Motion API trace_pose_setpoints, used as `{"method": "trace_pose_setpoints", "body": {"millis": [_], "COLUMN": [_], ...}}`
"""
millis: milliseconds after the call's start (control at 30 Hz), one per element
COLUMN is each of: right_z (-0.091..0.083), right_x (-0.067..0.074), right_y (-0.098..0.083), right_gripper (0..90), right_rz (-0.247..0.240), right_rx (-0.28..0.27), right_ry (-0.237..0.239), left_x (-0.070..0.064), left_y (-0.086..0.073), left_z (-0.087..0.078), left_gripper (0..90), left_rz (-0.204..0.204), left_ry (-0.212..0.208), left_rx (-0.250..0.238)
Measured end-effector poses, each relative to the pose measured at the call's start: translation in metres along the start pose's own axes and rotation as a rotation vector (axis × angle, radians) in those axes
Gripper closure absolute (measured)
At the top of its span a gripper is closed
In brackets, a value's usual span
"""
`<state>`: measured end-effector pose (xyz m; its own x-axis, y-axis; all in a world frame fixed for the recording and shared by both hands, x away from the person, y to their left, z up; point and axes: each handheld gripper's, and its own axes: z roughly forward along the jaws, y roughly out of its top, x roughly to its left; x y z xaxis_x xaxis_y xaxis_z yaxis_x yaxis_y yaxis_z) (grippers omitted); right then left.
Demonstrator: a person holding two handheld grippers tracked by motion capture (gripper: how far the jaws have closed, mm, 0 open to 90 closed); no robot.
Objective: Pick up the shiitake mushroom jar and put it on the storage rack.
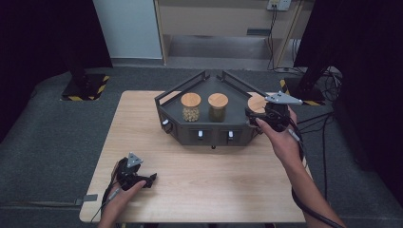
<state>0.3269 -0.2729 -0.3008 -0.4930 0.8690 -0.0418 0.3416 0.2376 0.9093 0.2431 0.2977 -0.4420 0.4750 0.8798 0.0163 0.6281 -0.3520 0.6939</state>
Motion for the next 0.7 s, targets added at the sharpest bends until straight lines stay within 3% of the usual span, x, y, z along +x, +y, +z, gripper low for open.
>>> {"method": "trace_pose_setpoints", "body": {"millis": [700], "right_z": [0.018], "right_x": [0.0], "right_y": [0.009], "right_gripper": [25.5], "right_rz": [0.016], "right_rx": [0.004], "right_ry": [-0.011], "left_x": [0.0], "left_y": [0.0], "left_z": [0.0], "left_gripper": [0.0], "left_rz": [0.0], "left_ry": [0.0], "left_rx": [0.0]}}
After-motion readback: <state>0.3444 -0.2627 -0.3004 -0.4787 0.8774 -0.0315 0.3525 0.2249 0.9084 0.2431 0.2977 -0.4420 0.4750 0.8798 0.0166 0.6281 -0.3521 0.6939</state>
